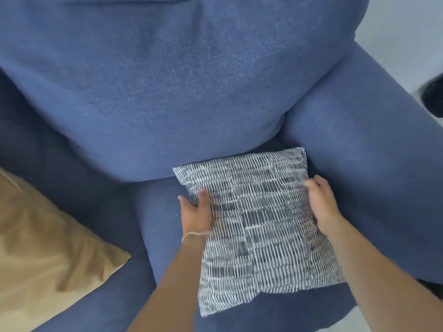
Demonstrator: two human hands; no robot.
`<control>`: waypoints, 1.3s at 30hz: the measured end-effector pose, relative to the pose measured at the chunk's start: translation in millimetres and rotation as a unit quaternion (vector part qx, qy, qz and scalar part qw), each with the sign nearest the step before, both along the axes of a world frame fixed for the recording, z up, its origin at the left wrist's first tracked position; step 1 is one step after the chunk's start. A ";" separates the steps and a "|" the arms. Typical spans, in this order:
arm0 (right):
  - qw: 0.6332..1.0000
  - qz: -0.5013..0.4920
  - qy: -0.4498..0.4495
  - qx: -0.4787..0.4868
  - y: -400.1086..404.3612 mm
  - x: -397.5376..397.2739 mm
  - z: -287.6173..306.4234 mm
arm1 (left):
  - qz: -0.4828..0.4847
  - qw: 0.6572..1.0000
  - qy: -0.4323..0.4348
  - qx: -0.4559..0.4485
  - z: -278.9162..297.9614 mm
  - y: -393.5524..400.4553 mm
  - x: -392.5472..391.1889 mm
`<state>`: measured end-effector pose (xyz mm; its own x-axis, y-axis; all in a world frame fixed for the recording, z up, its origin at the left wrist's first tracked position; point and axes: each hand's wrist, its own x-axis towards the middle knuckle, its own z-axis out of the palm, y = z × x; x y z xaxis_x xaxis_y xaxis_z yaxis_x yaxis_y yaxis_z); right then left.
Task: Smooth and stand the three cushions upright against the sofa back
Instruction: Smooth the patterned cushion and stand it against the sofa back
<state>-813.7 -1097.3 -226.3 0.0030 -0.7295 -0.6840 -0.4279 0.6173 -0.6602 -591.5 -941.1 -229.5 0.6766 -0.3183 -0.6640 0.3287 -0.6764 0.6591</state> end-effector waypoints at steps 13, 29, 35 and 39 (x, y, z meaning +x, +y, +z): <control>0.956 0.032 -0.213 -0.198 -53.9 60.8 99.1 | 0.096 0.955 -0.023 -0.280 88.8 18.8 69.1; 0.957 -0.059 -0.187 -0.214 -78.3 91.2 92.1 | 0.081 0.950 -0.137 -0.267 82.2 32.6 110.5; 0.996 0.074 -0.018 -0.041 -13.9 29.2 -1.8 | -0.020 0.999 0.004 -0.030 -5.7 85.7 65.3; 0.976 0.188 0.107 -0.032 12.1 9.6 -31.4 | -0.161 0.977 -0.098 0.100 -25.9 87.4 46.1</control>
<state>-804.2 -1085.1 -257.7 0.1406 -0.7463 -0.6506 -0.7479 0.3506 -0.5637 -545.4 -853.7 -255.3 0.6825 -0.4124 -0.6034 -0.0417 -0.8462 0.5312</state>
